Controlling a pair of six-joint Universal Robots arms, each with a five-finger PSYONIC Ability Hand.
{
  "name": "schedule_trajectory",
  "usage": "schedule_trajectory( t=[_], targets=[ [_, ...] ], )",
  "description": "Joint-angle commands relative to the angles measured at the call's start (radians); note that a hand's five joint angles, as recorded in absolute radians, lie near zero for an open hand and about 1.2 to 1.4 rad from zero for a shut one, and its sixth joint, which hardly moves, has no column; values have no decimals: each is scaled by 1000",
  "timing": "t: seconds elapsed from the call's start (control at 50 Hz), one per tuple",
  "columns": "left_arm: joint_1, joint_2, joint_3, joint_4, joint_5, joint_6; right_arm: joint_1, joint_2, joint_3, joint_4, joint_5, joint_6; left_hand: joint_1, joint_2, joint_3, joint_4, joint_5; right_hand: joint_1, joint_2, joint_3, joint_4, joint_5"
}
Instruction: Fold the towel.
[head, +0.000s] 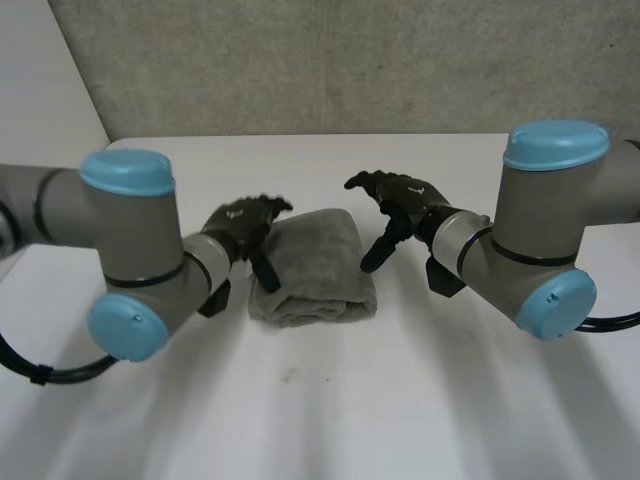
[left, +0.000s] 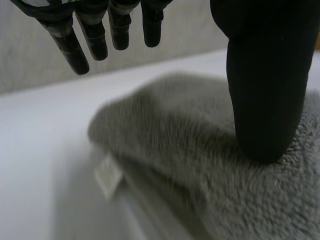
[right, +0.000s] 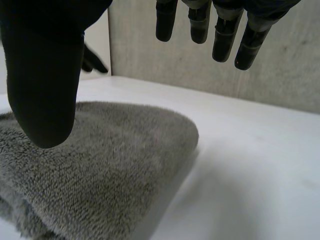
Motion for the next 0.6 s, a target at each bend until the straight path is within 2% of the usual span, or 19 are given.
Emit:
schedule_trajectory(
  t=[0.02,0.16,0.2,0.32,0.42,0.46,0.48,0.52,0.6],
  targets=[
    [9,-42,-33,-1,-95,16,30,142,-166,138,-4,-22,18,25,25,25,-10,-8,2,5,-1,-19],
    [30,-54,-51,42,-102,50,79,293,-329,238,22,-169,12,19,19,19,-16,-8,2,5,-1,-19],
    [46,-57,-64,49,-99,106,87,342,-382,247,80,-252,12,19,19,19,-16,-8,2,5,-1,-19],
    [47,-54,-79,54,-92,165,89,357,-413,247,120,-301,3,10,10,10,-25,-8,2,5,-1,-19],
    [33,-25,-79,57,-89,165,87,294,-406,243,106,-283,0,7,7,7,-28,-8,2,5,-1,-19],
    [26,40,-82,57,-91,162,84,198,-389,238,80,-239,0,7,7,7,-28,-8,2,5,-1,-19],
    [26,41,-82,57,-91,162,84,198,-389,238,80,-238,0,7,7,7,-28,-8,2,5,-1,-19],
    [4,117,-82,52,-92,160,73,89,-369,237,59,-148,0,7,7,7,-28,-8,2,5,-1,-19],
    [-11,217,-82,48,-96,159,58,-20,-355,224,66,-76,0,7,7,7,-28,-8,2,5,-1,-19]
  ],
)
